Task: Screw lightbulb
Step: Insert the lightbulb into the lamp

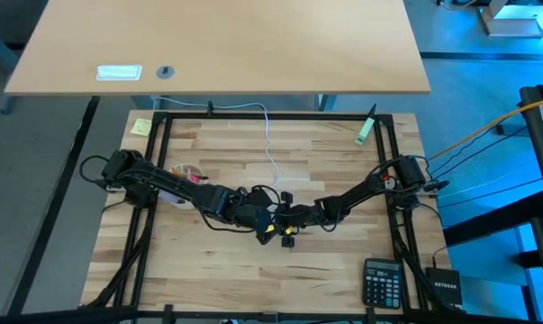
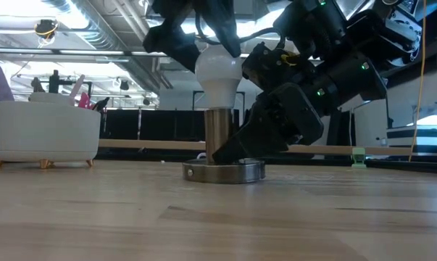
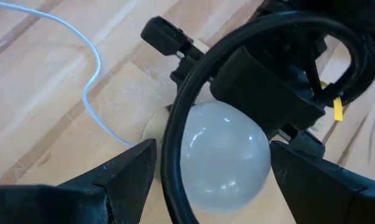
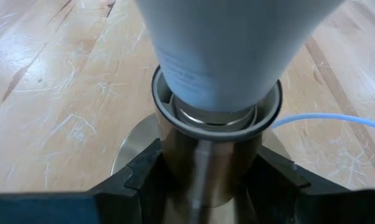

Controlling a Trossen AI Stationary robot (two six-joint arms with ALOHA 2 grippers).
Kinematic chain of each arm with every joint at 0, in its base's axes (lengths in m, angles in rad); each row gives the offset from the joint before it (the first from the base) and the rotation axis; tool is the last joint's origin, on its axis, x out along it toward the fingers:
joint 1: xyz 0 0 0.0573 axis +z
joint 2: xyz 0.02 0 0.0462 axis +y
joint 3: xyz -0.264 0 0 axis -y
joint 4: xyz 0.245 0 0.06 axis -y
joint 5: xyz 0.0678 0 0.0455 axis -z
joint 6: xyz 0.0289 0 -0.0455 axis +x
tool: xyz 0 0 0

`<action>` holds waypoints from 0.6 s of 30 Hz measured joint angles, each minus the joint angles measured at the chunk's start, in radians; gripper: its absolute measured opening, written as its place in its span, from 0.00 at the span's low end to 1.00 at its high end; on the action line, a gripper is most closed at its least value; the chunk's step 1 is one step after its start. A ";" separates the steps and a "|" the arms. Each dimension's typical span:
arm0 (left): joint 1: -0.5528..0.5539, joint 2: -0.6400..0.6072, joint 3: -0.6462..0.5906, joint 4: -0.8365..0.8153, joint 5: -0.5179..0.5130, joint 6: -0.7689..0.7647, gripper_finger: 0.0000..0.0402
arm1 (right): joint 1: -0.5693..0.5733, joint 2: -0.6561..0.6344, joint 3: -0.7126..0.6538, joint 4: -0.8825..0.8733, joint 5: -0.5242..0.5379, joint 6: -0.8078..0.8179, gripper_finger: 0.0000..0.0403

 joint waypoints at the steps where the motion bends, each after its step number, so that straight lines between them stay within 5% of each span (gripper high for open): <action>1: 0.000 0.000 0.000 0.000 -0.007 -0.001 0.75 | 0.000 0.000 0.000 0.000 0.000 0.000 0.45; 18: 0.000 0.000 0.000 -0.002 0.006 0.142 0.60 | 0.001 0.000 0.000 0.002 -0.010 -0.001 0.45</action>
